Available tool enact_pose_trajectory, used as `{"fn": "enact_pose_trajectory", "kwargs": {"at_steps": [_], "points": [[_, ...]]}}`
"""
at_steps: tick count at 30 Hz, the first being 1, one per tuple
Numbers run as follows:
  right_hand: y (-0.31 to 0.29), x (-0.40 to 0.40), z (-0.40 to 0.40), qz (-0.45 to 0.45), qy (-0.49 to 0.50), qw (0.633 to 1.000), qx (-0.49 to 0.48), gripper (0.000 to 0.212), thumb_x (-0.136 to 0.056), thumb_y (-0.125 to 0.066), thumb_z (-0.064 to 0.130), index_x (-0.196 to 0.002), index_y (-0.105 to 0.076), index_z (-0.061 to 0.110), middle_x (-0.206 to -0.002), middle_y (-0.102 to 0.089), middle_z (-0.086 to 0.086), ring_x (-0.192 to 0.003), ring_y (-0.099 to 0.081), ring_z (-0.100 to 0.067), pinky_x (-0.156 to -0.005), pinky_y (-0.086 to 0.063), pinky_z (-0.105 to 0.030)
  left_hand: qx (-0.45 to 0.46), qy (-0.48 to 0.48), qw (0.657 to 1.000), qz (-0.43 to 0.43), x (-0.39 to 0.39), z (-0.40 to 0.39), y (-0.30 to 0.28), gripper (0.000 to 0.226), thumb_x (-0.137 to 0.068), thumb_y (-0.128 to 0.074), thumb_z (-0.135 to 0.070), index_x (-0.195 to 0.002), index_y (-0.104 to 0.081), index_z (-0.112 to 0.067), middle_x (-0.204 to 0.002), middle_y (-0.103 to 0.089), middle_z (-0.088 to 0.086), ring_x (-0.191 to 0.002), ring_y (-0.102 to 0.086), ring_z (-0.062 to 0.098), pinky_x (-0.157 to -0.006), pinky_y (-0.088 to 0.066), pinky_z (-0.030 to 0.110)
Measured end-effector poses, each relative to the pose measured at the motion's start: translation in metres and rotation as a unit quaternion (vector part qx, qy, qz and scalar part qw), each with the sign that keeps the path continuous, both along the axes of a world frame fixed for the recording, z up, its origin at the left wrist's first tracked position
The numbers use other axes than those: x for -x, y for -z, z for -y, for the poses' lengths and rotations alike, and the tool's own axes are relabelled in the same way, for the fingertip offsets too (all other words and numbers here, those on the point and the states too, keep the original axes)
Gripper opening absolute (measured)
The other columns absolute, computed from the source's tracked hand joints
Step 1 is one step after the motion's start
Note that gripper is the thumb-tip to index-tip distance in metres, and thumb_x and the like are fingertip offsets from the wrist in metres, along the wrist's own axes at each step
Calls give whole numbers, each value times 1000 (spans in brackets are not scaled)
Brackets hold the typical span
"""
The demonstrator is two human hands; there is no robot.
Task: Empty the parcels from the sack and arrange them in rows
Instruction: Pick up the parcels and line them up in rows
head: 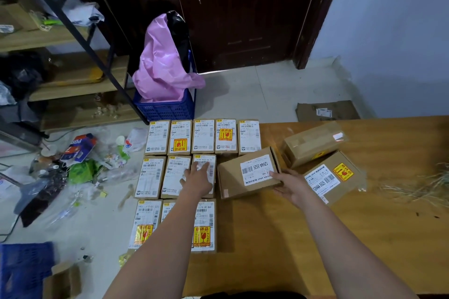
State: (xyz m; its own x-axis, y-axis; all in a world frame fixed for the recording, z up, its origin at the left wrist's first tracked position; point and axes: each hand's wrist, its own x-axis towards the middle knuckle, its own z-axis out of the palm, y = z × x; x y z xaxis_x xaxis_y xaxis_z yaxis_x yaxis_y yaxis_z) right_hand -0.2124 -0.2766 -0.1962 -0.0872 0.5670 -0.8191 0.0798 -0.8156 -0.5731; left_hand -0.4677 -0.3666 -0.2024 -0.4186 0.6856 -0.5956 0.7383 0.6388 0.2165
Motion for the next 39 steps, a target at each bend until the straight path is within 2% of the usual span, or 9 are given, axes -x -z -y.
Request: {"fn": "enact_pose_trajectory", "kwargs": {"at_steps": [5,9,13,18,22,27,29,33,39], "points": [[-37,1,-19,48,-59,987,-142,52,-77,-83,16,-126,-65,24,-122,-67,-4,-108,-64,-24,-90,-53,-39,-95,-5,994,59,-12,-23,-26,71,-94,-61,-38,-154,-24,-31,-163,-17,4,-149,-15,34,-117,-24,58],[-85,14,-27,126,-202,936,-258,65,-75,-86,27,-134,-60,28,-129,-58,-2,-109,-54,-18,-89,-48,-30,-187,-27,953,236,-32,-45,-64,80,-86,-73,-40,-152,-27,-39,-160,-29,0,-145,-30,29,-113,-35,51],[-110,28,-38,120,-348,891,-266,75,-75,-86,19,-141,-52,18,-140,-56,-4,-119,-56,-16,-74,-47,-17,-135,43,933,331,-37,-54,-84,70,-81,-79,-37,-142,-44,-41,-135,-58,-3,-123,-56,24,-99,-51,42],[-110,38,-29,126,-315,897,-285,76,-82,-80,25,-147,-42,22,-134,-52,3,-124,-53,-17,-94,-49,-32,-124,-10,917,378,-37,-37,-75,44,-92,-66,-41,-131,-54,-25,-115,-67,-2,-105,-65,19,-76,-61,34],[-67,19,-16,231,-246,917,-213,89,-86,-68,52,-156,-22,21,-156,-36,-6,-140,-39,-32,-111,-38,-51,-119,-160,880,431,-17,-10,-54,48,-96,-58,-43,-136,-47,-19,-125,-61,4,-112,-60,25,-86,-59,45],[-27,4,2,38,-151,988,22,72,-85,-77,35,-141,-41,7,-138,-54,-9,-119,-56,-34,-95,-51,-55,-100,-289,834,458,-8,12,-36,42,-97,-57,-40,-127,-48,-12,-128,-58,10,-110,-60,29,-82,-60,47],[-15,4,7,8,-139,990,36,64,-82,-80,26,-136,-49,9,-129,-61,-11,-113,-60,-29,-82,-57,-51,-86,-285,853,430,-12,13,-33,43,-97,-56,-43,-121,-48,-9,-120,-58,9,-101,-62,27,-74,-62,42],[-4,7,2,11,-99,995,16,55,-86,-77,21,-134,-52,8,-125,-63,-11,-112,-60,-28,-75,-57,-43,-162,-170,949,209,-1,15,-23,39,-101,-48,-41,-106,-63,-4,-97,-67,13,-88,-65,30,-72,-56,38],[20,1,-12,97,-106,989,-18,54,-88,-75,21,-134,-53,4,-128,-63,-14,-116,-60,-33,-99,-50,-50,-279,-232,932,17,51,35,-6,25,-97,-56,-17,-118,-64,-6,-110,-67,18,-100,-61,34,-85,-47,36]]}}
